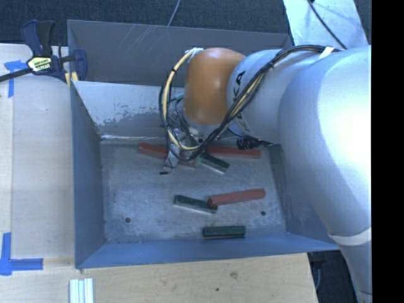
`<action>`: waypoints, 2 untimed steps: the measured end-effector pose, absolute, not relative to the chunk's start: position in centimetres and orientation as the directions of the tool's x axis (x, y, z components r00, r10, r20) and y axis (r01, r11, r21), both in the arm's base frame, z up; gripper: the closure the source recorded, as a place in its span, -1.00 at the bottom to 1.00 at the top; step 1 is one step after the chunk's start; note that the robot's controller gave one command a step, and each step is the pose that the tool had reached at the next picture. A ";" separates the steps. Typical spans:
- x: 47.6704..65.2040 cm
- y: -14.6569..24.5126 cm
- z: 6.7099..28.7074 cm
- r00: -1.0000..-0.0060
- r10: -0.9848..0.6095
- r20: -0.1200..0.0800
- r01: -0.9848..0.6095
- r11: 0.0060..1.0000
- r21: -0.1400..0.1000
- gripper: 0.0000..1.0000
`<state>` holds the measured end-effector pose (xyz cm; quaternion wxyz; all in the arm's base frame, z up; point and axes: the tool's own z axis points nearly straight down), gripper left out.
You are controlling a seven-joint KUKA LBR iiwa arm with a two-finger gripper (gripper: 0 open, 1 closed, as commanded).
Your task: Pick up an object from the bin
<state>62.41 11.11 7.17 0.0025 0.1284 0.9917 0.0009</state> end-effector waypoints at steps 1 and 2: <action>62.4 11.1 7.2 -0.967 0.255 -0.005 0.255 0.967 0.002 1.00; 62.3 11.1 7.4 -0.967 0.255 -0.003 0.255 0.967 0.001 1.00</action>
Offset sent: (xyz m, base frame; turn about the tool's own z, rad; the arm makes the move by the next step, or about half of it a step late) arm 0.0003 -0.0001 0.0526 0.0000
